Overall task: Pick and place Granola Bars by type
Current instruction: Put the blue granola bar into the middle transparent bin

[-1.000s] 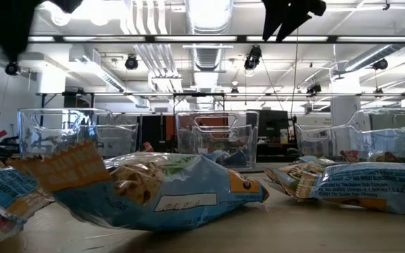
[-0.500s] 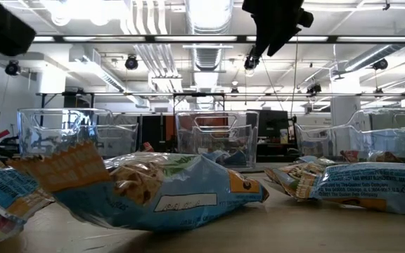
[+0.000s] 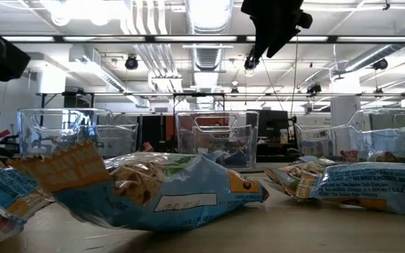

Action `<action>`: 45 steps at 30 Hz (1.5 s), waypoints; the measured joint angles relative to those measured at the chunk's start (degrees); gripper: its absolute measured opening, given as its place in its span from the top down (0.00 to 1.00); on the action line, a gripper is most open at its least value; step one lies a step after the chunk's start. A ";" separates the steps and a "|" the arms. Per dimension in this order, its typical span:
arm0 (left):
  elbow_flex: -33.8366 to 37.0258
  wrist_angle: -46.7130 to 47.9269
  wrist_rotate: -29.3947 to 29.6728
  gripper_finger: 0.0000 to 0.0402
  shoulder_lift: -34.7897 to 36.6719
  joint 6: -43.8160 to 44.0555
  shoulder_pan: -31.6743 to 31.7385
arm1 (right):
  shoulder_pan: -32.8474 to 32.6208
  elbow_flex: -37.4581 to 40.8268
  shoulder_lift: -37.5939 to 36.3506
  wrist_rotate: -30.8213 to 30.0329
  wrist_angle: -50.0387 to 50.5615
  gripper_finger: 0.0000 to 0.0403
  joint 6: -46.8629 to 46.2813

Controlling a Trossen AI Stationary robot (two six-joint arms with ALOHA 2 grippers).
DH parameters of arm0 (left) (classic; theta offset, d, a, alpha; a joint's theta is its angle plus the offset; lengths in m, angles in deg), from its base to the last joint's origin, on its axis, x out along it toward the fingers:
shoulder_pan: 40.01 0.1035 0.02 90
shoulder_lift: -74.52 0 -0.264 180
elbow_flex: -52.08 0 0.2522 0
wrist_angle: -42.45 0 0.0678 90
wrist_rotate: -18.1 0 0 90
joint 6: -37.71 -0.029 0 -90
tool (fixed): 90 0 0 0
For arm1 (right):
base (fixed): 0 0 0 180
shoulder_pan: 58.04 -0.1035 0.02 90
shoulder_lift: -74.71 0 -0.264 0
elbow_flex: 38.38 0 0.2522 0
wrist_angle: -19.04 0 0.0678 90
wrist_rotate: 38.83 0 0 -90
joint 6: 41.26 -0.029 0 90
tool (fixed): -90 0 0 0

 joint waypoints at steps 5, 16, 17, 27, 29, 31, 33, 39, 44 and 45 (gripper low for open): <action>2.72 -5.81 -0.29 0.60 0.00 1.50 0.00 | 0.02 0.00 0.00 -0.02 -0.22 0.43 0.00; 7.75 -11.37 0.13 0.60 0.01 4.14 0.00 | 0.02 0.00 0.00 -0.04 -0.17 0.43 -0.02; 7.88 -11.50 0.37 0.60 -0.01 4.14 0.00 | 0.02 0.00 0.00 -0.04 -0.15 0.43 -0.02; 4.97 -14.93 6.45 0.78 0.50 3.67 0.13 | 0.00 0.00 -0.15 -1.39 -0.04 0.43 -0.01; 3.97 -14.91 9.12 0.83 1.18 4.00 0.27 | 0.00 0.00 -0.29 -2.09 -0.07 0.43 -0.02; 2.95 -15.00 12.44 0.87 2.38 4.87 0.72 | 0.00 0.00 -0.54 -2.27 -0.09 0.43 -0.04; 1.66 -15.98 17.72 0.89 4.16 5.08 1.57 | 0.00 0.00 -0.91 -2.63 -0.13 0.43 -0.18; -1.28 -25.05 35.22 0.88 11.17 -4.80 8.10 | -0.41 0.00 -4.27 -6.24 -0.10 0.43 -4.05; -1.40 -41.65 36.07 0.88 13.04 -26.68 21.91 | -0.68 0.00 -8.81 -9.53 -0.09 0.43 -7.02; -1.34 -44.16 34.11 0.88 12.60 -30.65 25.88 | -0.68 0.00 -9.59 -9.67 -0.07 0.43 -7.25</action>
